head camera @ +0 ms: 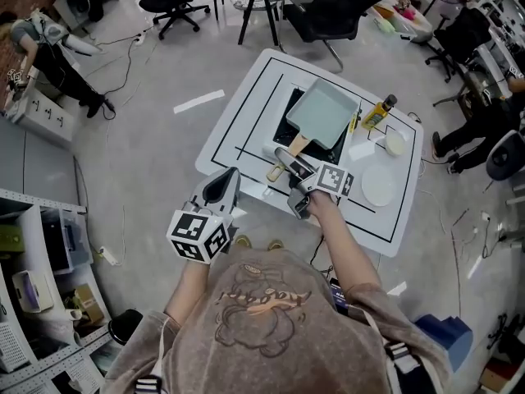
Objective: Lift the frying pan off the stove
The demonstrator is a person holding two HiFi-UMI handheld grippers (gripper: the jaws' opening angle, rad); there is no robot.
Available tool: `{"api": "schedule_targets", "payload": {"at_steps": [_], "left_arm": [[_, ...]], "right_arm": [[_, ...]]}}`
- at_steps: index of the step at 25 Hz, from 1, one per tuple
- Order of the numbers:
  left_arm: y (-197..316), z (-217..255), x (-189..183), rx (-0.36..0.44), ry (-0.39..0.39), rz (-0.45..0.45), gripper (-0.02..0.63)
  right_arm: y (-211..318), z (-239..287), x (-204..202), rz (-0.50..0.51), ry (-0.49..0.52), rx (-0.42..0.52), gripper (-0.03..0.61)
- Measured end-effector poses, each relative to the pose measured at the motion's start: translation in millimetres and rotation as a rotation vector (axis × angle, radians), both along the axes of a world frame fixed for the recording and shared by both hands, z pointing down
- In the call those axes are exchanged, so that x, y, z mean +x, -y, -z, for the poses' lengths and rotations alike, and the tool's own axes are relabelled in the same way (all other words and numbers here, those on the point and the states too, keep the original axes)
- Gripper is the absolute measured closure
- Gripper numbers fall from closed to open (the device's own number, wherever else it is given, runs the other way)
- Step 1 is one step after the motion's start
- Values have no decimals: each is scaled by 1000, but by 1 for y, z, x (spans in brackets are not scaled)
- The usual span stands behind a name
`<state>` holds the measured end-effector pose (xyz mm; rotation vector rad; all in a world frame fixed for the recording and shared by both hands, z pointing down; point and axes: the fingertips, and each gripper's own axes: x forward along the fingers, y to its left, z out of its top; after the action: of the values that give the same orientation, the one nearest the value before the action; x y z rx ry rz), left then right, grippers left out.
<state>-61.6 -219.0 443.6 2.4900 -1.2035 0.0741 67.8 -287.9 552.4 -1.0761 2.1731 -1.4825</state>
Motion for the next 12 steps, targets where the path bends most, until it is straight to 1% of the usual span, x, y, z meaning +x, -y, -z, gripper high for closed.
{"api": "schedule_targets", "payload": {"at_steps": [12], "left_arm": [[8, -8, 2, -26, -16, 5, 607]], "right_arm": [[11, 0, -8, 29, 10, 13, 254]]}}
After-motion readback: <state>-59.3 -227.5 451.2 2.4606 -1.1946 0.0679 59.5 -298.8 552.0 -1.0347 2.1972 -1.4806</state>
